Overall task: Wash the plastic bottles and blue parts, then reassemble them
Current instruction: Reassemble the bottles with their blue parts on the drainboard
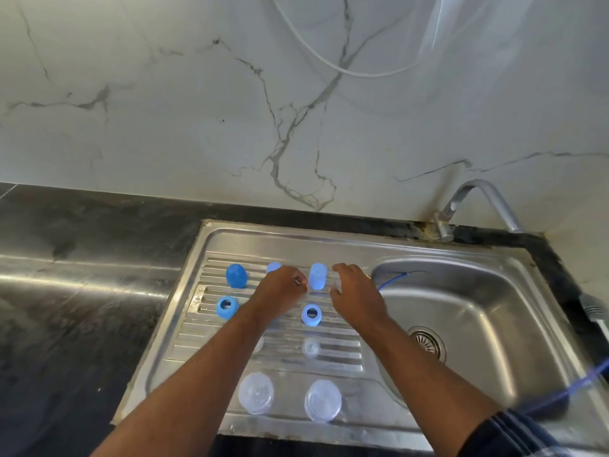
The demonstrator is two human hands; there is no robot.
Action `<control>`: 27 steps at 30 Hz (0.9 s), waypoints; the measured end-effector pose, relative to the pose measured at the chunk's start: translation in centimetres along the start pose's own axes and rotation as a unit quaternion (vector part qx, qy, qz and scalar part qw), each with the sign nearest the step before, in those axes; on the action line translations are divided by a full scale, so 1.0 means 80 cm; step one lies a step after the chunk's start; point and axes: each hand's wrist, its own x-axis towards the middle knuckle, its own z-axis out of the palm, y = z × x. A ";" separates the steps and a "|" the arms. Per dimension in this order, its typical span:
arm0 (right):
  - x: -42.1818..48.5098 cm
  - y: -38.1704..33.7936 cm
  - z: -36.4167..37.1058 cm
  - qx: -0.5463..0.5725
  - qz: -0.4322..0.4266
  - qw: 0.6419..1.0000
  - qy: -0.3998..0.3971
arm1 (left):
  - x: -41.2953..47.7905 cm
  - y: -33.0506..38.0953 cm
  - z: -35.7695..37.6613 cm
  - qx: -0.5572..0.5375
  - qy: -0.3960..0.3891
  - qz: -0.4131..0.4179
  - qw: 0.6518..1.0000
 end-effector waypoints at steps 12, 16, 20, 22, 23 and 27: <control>-0.077 0.025 0.006 0.149 -0.011 0.988 0.048 | -0.049 -0.017 -0.001 -0.005 -0.016 0.007 1.000; -0.089 0.024 0.017 0.141 0.006 0.990 -0.007 | -0.042 -0.034 -0.001 -0.009 -0.027 0.017 0.999; -0.092 0.009 0.027 0.109 -0.005 0.991 -0.078 | -0.026 -0.042 0.001 0.017 -0.058 0.048 0.997; -0.091 0.000 0.033 0.104 -0.005 0.990 -0.096 | -0.020 -0.049 -0.001 0.012 -0.068 0.057 0.996; -0.091 -0.004 0.034 0.100 0.000 0.990 -0.098 | -0.017 -0.054 -0.004 0.009 -0.073 0.059 0.996; -0.083 -0.025 0.033 0.076 0.002 0.993 -0.089 | -0.008 -0.075 -0.023 -0.010 -0.094 0.066 0.993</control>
